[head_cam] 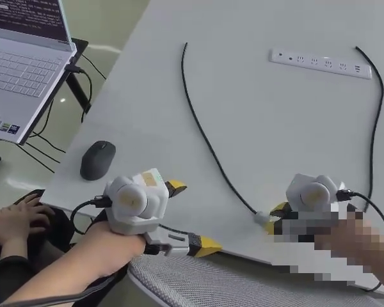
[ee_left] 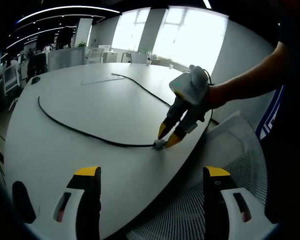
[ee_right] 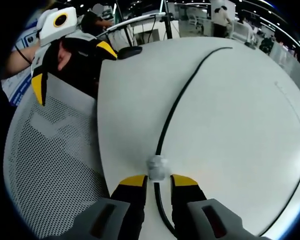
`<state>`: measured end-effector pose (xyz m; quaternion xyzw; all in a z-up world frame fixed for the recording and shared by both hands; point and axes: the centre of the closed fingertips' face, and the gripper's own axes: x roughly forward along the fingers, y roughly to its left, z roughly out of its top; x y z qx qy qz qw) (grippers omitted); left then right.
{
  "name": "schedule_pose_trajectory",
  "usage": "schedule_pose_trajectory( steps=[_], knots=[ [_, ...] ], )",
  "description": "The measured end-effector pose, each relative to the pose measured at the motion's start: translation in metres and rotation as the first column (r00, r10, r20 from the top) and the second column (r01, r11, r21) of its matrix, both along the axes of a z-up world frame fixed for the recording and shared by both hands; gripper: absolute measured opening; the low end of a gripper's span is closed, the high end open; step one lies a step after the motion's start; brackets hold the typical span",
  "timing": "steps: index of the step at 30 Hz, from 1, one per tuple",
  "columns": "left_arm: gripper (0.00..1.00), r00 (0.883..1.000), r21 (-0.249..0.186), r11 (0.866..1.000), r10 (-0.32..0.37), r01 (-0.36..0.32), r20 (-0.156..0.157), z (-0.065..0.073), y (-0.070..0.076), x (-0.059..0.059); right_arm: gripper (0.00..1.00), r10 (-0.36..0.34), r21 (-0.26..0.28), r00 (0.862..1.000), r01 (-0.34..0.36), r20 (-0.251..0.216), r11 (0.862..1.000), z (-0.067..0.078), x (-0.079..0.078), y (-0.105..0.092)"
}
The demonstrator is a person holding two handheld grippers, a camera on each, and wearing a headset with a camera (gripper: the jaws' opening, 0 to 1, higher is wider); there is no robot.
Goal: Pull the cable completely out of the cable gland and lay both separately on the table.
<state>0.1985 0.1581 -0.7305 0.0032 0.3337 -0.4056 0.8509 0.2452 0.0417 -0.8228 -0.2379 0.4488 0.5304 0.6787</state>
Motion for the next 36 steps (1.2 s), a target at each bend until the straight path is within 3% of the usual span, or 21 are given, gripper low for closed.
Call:
schedule_pose_trajectory(
  steps=[14,23,36],
  knots=[
    [0.82,1.000,-0.003,1.000,0.006,-0.006,-0.004,-0.001,0.003,-0.002,0.08,-0.020,0.008,1.000,0.021,-0.021,1.000,-0.001,-0.001,0.005],
    [0.82,1.000,-0.009,1.000,0.003,-0.003,-0.004,-0.001,0.001,-0.001,0.07,-0.016,-0.012,1.000,0.016,-0.001,1.000,0.000,-0.001,0.004],
    [0.81,1.000,-0.024,0.999,-0.024,0.025,0.020,0.008,-0.012,0.011,0.07,-0.029,0.022,0.999,0.029,-0.022,0.999,0.027,-0.007,0.004]
  ],
)
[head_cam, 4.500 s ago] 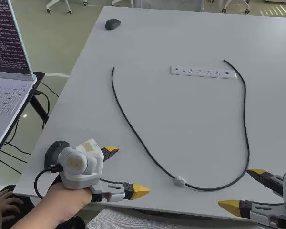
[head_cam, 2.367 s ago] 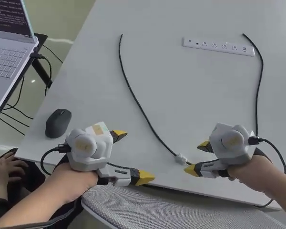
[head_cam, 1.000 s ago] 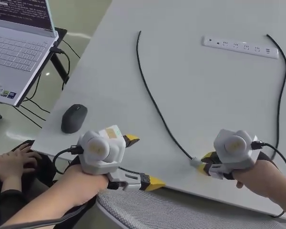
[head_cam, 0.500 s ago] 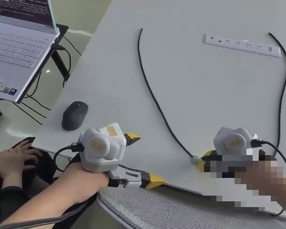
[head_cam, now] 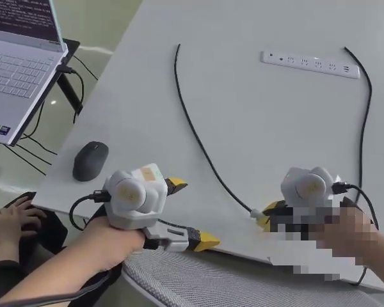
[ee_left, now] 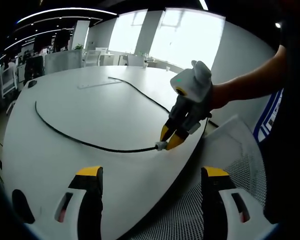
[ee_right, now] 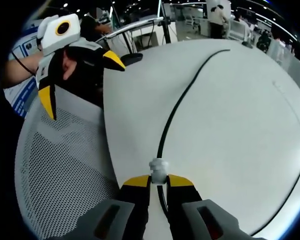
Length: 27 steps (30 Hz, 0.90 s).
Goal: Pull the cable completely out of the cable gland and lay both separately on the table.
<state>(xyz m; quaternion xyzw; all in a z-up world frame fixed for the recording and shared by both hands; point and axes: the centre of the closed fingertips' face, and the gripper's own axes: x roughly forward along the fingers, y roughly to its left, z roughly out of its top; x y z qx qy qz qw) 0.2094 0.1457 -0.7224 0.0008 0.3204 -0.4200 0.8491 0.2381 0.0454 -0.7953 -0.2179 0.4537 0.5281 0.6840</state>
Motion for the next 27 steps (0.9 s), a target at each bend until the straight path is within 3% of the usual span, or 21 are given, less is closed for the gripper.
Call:
schedule_pose_trajectory(
  steps=[14,16,27],
  knots=[
    [0.81,0.997,0.001,0.998,-0.065,0.065,0.028,0.012,-0.023,0.008,0.07,-0.005,0.059,0.998,0.001,0.061,0.998,0.045,0.006,0.000],
    [0.81,0.997,0.001,0.997,-0.071,0.071,0.033,0.015,-0.026,0.011,0.07,0.012,0.044,0.996,-0.016,0.087,0.999,0.050,0.009,-0.003],
    [0.81,0.992,-0.021,0.994,-0.108,0.110,0.066,0.030,-0.046,0.023,0.07,0.085,0.055,0.992,-0.091,0.096,0.994,0.075,0.011,-0.001]
  ],
)
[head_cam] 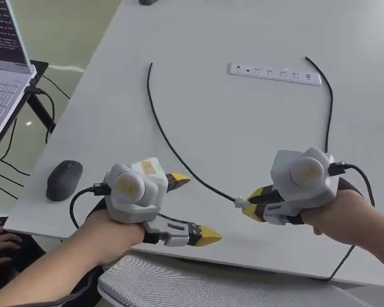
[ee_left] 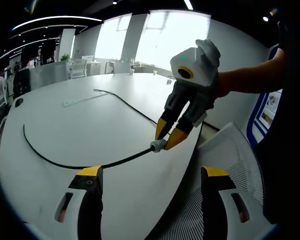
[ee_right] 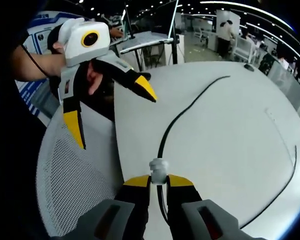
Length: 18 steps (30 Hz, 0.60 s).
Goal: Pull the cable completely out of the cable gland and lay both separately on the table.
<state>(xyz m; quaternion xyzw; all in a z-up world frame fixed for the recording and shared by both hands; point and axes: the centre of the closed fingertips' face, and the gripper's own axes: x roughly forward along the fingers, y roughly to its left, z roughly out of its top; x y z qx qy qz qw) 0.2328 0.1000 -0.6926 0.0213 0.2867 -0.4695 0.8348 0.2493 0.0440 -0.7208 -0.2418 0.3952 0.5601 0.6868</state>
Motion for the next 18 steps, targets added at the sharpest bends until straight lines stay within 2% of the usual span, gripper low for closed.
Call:
schedule_pose_trajectory(
  steps=[9,15,18],
  knots=[
    [0.78,0.999,-0.015,0.999,-0.036,0.036,0.013,0.008,-0.016,0.003,0.06,0.085,-0.007,0.996,-0.085,0.005,0.996,0.010,-0.006,-0.002],
    [0.73,0.998,-0.020,0.998,-0.062,0.062,-0.005,0.008,-0.028,0.004,0.06,0.124,-0.004,0.992,-0.124,0.014,0.992,0.019,-0.009,-0.004],
    [0.69,0.997,-0.023,0.997,-0.075,0.075,-0.004,0.009,-0.035,0.005,0.06,0.139,-0.003,0.990,-0.139,0.019,0.990,0.024,-0.010,-0.006]
  ],
)
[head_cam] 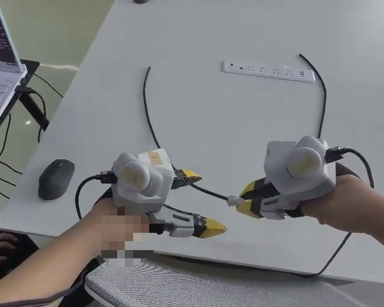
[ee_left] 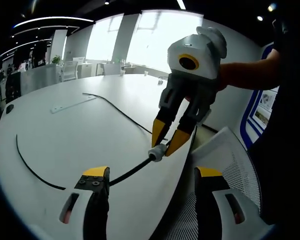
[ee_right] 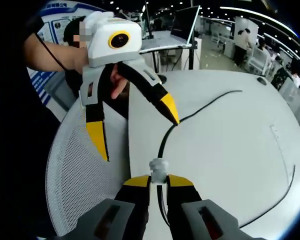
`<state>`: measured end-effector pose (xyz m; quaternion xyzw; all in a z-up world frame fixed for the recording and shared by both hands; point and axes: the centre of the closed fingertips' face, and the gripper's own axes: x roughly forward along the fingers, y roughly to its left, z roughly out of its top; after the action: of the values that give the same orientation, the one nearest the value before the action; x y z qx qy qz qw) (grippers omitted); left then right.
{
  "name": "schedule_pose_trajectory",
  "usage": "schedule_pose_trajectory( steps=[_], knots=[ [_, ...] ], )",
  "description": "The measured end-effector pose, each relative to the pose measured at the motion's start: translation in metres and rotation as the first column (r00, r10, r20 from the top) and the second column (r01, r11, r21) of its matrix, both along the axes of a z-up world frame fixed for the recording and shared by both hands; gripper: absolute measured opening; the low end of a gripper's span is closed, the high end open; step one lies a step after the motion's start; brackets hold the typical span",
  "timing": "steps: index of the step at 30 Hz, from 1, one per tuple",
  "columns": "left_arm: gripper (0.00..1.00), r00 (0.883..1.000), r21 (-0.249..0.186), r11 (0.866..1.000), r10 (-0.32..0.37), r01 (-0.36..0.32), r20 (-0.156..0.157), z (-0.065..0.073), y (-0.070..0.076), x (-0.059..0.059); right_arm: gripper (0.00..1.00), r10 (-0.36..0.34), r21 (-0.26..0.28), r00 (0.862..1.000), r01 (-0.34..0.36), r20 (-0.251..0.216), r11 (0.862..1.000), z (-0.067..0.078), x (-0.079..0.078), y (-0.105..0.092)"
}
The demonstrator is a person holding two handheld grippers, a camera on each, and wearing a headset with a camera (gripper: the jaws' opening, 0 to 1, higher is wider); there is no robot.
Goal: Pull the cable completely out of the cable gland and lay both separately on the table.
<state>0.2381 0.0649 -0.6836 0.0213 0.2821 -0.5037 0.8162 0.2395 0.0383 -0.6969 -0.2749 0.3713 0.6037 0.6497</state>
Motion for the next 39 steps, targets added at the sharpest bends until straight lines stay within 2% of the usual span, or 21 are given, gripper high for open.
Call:
schedule_pose_trajectory(
  steps=[7,11,14,21,27,30,33,39],
  knots=[
    [0.61,0.999,-0.003,0.999,-0.035,0.035,0.013,0.002,-0.012,0.003,0.06,0.051,-0.009,0.998,-0.051,0.024,0.999,0.007,-0.004,-0.003],
    [0.55,0.997,-0.037,0.996,-0.075,0.076,0.032,0.007,-0.020,0.003,0.06,0.084,-0.008,0.996,-0.084,0.031,0.996,0.009,-0.006,-0.002],
    [0.52,0.995,-0.023,0.995,-0.094,0.095,0.044,0.005,-0.022,0.004,0.06,0.102,-0.016,0.994,-0.101,0.029,0.995,0.009,-0.008,-0.003],
    [0.45,0.991,-0.031,0.991,-0.131,0.132,0.041,0.003,-0.026,0.000,0.06,0.132,-0.018,0.990,-0.132,0.041,0.991,0.010,-0.011,-0.005],
    [0.41,0.989,-0.038,0.989,-0.143,0.145,0.050,0.004,-0.028,0.000,0.06,0.171,-0.014,0.982,-0.170,0.076,0.985,0.011,-0.011,-0.006],
    [0.38,0.985,-0.015,0.987,-0.161,0.163,0.059,0.001,-0.028,-0.001,0.06,0.168,-0.011,0.982,-0.168,0.085,0.986,0.012,-0.009,-0.006],
    [0.34,0.985,-0.034,0.986,-0.160,0.163,0.061,0.004,-0.030,0.000,0.06,0.174,-0.009,0.981,-0.173,0.086,0.985,0.012,-0.010,-0.006],
    [0.30,0.982,-0.035,0.983,-0.179,0.181,0.058,0.003,-0.032,-0.001,0.06,0.194,0.001,0.975,-0.195,0.106,0.981,0.015,-0.011,-0.005]
  ],
)
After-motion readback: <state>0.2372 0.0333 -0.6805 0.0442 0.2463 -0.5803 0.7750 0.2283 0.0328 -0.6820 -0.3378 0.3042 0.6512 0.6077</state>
